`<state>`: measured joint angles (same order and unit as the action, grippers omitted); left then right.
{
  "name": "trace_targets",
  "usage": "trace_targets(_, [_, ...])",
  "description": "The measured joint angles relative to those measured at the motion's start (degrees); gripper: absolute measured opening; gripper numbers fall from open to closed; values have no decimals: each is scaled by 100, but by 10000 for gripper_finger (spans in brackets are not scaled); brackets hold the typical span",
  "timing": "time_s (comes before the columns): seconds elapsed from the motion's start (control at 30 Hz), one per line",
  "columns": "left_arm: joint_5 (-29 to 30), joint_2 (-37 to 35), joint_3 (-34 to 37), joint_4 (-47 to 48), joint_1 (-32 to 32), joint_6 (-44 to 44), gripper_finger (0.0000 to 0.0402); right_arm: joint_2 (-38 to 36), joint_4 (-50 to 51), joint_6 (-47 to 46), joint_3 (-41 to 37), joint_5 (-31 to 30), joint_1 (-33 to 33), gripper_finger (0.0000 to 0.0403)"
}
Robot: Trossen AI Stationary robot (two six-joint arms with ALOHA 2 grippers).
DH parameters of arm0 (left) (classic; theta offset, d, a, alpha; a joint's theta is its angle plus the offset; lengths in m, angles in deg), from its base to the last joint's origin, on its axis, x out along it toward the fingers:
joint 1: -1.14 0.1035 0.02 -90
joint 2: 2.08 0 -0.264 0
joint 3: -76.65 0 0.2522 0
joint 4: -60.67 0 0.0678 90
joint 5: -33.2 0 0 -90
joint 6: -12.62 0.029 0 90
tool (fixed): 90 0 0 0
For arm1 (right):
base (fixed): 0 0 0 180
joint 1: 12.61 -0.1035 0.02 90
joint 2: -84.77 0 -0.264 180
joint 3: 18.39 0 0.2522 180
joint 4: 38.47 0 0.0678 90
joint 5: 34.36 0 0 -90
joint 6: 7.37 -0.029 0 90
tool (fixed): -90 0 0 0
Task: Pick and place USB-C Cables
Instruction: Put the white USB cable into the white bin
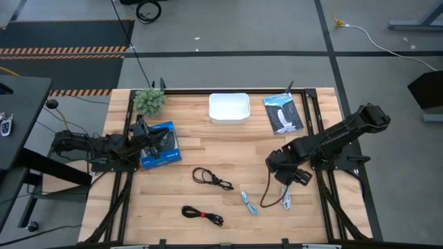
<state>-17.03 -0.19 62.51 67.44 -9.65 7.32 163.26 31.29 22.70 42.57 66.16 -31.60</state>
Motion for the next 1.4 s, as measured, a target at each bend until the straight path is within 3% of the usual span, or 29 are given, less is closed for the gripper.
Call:
trace_targets(0.43, [0,0,0,1,0,3,43,-2,-690,-160,-906,-730,-621,254])
trace_targets(0.63, [0,0,1,1,0,0,43,-2,-779,-199,-927,-802,-640,187])
trace_targets(1.0, [0,0,1,1,0,2,43,-2,-581,-202,-810,-545,-640,22])
trace_targets(1.4, [0,0,1,1,0,2,43,-2,222,-304,303,-442,-122,18])
